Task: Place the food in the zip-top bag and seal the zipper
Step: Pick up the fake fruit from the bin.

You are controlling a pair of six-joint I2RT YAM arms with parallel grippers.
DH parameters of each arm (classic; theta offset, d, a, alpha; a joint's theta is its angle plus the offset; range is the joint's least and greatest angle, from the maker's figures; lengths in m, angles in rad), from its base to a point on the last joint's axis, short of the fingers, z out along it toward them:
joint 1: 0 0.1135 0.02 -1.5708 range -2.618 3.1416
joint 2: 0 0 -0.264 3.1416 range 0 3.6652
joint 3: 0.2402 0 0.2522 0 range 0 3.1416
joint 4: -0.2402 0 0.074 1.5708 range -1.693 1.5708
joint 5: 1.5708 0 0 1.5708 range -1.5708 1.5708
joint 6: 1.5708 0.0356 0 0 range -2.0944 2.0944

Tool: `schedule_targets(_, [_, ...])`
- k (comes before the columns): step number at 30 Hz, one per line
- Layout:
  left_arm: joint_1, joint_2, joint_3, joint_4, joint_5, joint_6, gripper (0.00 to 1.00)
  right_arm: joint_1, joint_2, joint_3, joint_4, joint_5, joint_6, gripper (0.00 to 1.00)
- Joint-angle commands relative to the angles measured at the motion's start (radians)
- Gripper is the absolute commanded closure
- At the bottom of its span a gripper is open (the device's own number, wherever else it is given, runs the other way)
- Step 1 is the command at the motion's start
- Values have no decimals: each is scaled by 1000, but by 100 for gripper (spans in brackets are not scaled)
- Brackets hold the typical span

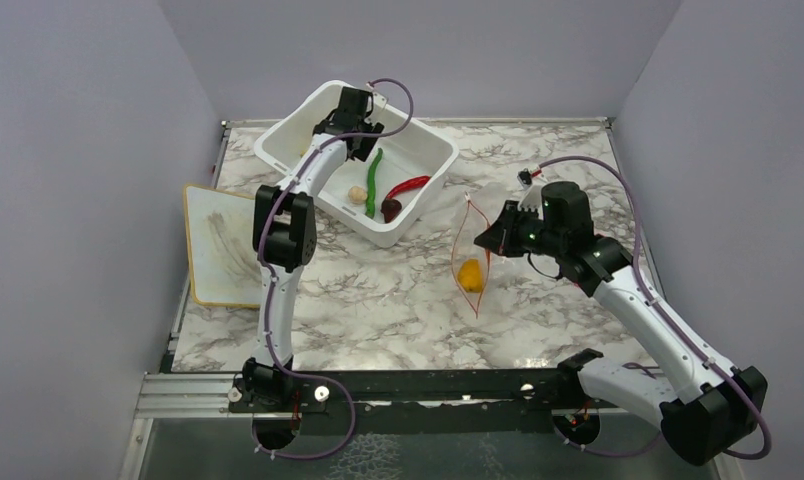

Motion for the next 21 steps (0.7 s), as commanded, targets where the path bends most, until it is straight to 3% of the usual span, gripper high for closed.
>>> schedule_targets(1, [27,32,46,1,70,23,30,1,-14,56,-21,35,-10,99])
schedule_targets(15, [83,140,83,28,196,36,31,1,-14,67,-41,63,-12,99])
schedule_targets(21, [91,169,89,53,185,42,29,1,-18,52,-24,57,-3,99])
